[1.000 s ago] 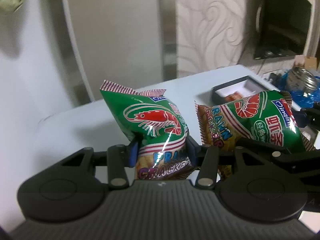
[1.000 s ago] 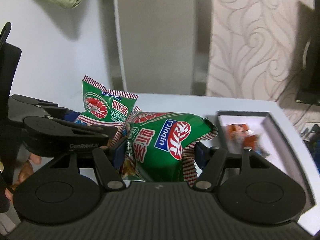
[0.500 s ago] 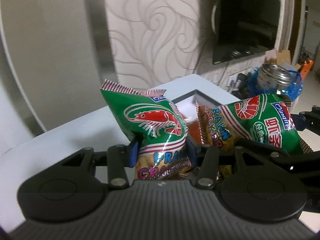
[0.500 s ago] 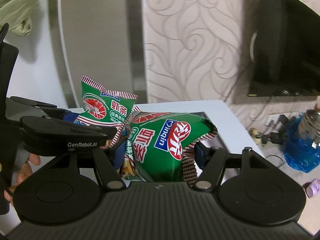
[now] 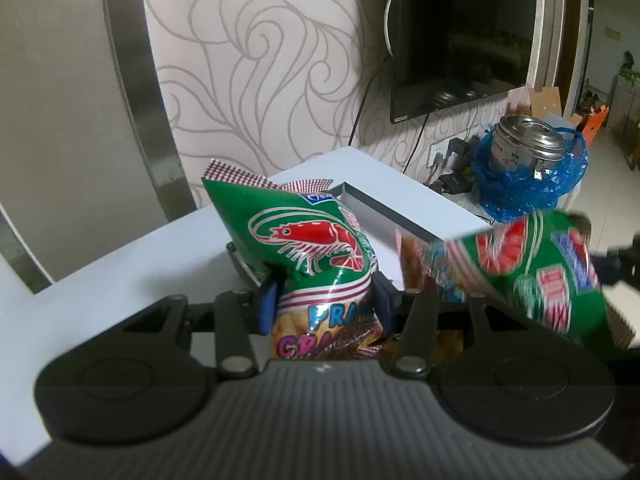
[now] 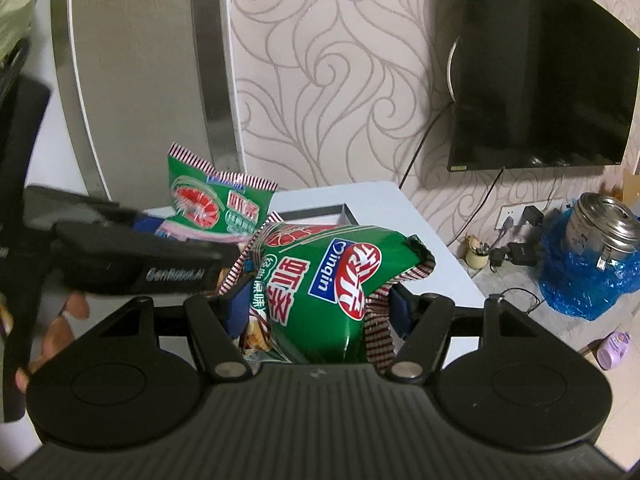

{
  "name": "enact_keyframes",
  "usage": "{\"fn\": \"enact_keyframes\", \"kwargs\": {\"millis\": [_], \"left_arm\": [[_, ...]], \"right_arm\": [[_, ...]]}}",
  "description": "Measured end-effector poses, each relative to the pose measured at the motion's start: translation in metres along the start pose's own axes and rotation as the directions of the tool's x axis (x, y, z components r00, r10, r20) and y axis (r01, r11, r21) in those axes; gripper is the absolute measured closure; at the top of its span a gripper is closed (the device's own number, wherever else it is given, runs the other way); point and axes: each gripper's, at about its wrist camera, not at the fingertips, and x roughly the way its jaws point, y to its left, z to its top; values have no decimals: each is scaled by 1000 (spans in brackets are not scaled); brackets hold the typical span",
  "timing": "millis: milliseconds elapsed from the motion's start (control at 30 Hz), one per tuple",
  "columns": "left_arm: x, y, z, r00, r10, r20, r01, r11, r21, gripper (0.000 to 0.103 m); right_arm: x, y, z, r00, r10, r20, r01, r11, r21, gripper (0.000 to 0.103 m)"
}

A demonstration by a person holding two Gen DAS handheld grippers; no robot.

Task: Organize snacks
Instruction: 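Carry both green bags over the black box with both grippers, then open left gripper to drop its bag while right drops its bag into box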

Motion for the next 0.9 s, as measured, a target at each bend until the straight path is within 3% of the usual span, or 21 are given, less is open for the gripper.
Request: {"fn": "enact_keyframes", "kwargs": {"millis": [267, 500, 900], "left_arm": [[25, -11, 8, 1000, -23, -18, 23, 1000, 20, 52], [53, -12, 13, 999, -27, -41, 27, 1000, 11, 52], [67, -19, 22, 999, -22, -24, 22, 1000, -7, 52]], "right_arm": [[18, -2, -16, 998, 9, -70, -10, 1000, -7, 31], [31, -12, -22, 990, 68, -124, -71, 997, -17, 31], [43, -14, -17, 989, 72, -131, -81, 995, -65, 31]]}}
